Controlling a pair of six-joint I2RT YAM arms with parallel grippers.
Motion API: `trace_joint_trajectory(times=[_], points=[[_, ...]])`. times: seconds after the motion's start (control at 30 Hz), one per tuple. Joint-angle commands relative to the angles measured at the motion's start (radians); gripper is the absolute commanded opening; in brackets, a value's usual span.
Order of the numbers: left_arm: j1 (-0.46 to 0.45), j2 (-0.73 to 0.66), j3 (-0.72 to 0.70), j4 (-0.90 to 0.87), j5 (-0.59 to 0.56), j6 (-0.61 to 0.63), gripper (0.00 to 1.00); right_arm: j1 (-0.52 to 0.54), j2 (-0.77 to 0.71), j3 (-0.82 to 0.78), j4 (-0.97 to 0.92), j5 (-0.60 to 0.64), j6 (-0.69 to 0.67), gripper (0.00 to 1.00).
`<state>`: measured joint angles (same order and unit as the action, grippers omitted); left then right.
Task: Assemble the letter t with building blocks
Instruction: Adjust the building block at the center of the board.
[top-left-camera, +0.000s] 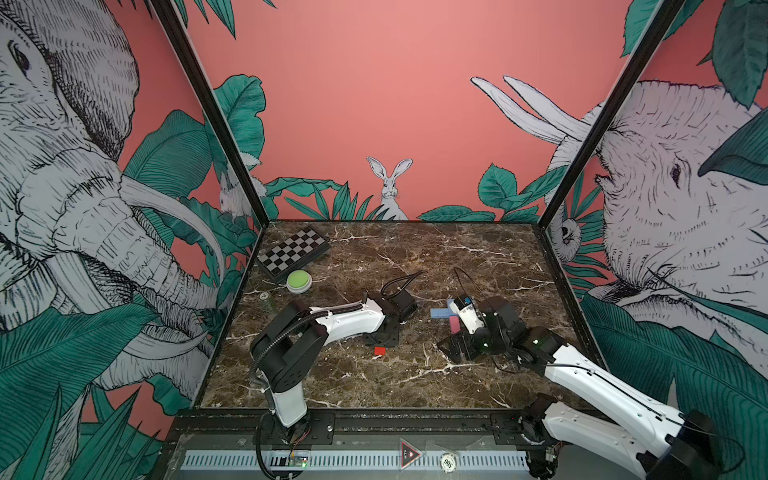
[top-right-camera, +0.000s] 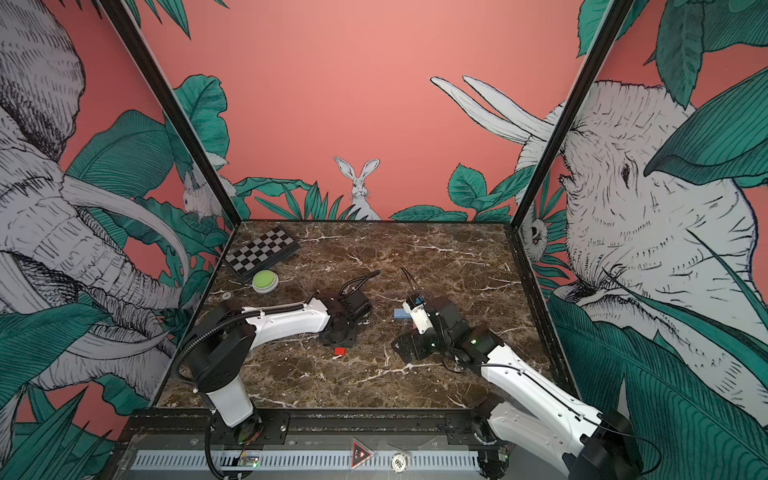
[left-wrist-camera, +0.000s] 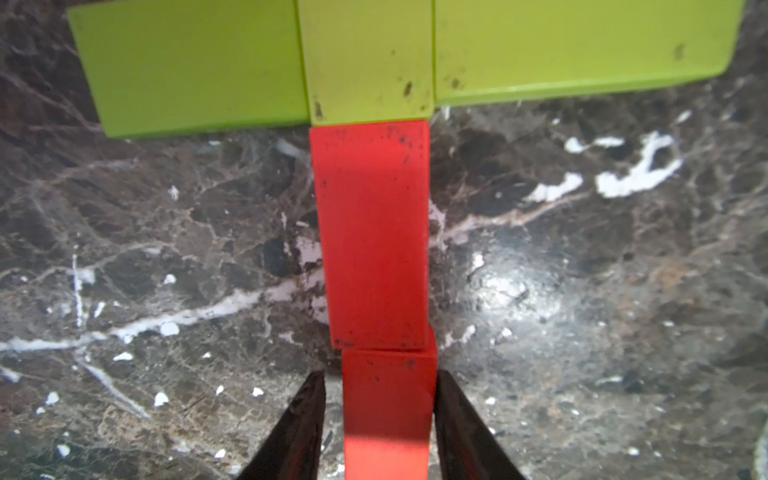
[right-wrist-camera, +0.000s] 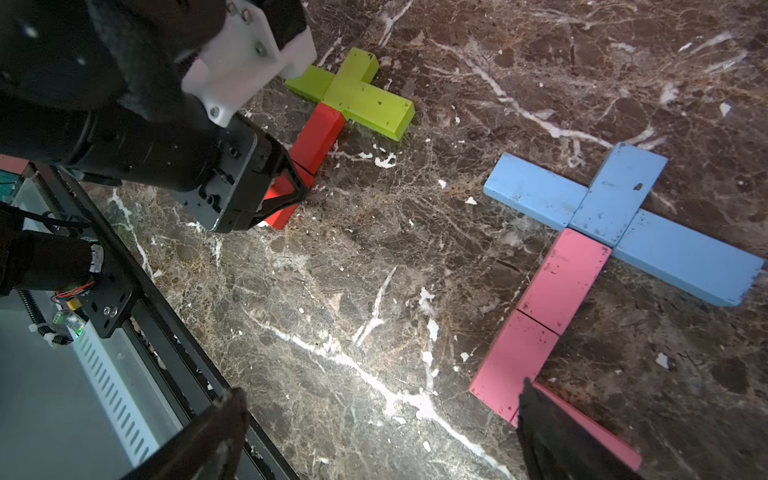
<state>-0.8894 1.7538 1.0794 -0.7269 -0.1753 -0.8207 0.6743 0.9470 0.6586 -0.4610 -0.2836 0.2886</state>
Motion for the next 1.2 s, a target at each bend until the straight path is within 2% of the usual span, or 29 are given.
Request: trace_joint_trajectory(times=[0.0,1.17], points=[[0.006,-0.023,-0.001,-0.024,-0.026,-0.018,0.45,-0.001,0.003,-0.011,0.013,0.011,0.011,0.98],[0.000,-0.021,0.018,0.001,-0.027,0.004,0.42,-0.001,0.012,-0.018,0.025,0.004,0.017,0.98]])
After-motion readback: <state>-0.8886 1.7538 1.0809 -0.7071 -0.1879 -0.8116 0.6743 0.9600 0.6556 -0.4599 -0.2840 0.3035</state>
